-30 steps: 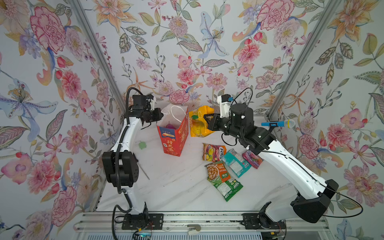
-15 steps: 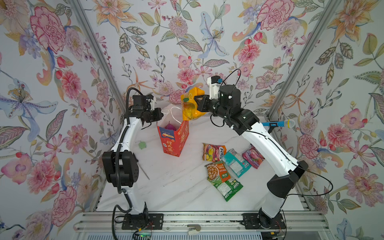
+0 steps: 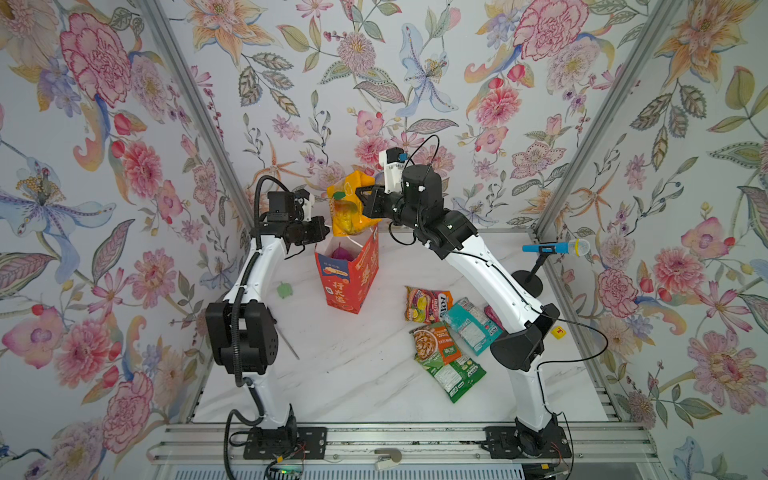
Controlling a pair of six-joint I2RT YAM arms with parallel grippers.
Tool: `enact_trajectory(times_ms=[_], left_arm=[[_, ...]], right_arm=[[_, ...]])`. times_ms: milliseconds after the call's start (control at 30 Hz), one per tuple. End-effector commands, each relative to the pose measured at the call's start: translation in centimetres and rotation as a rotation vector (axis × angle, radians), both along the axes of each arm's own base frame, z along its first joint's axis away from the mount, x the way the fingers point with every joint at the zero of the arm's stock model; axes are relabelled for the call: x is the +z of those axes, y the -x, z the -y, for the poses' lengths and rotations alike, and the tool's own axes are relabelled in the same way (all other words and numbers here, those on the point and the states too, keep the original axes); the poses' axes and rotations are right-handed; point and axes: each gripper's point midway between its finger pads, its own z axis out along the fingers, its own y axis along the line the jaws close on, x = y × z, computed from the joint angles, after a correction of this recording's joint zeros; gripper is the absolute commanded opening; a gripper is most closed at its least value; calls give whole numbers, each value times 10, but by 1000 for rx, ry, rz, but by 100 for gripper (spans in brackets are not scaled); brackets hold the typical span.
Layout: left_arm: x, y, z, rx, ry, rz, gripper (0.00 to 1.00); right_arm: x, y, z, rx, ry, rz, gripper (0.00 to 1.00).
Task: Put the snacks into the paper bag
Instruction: 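Lift the yellow candy bag with the right gripper above the red bag, then lower the yellow candy bag into the red bag and open the right gripper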
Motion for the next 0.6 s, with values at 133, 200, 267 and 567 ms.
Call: enact_trajectory(times_ms=[133, 200, 267, 567], left_arm=[[19, 5, 7, -15, 32, 42, 5], [19, 5, 7, -16, 31, 44, 5], [20, 5, 7, -17, 30, 43, 5], [19, 4, 8, -17, 31, 43, 5]], right_arm=[[24, 3, 2, -3, -62, 43, 0], [25, 4, 5, 1, -59, 44, 0], [32, 6, 9, -9, -57, 61, 0], [84, 27, 7, 53, -197, 153, 0]])
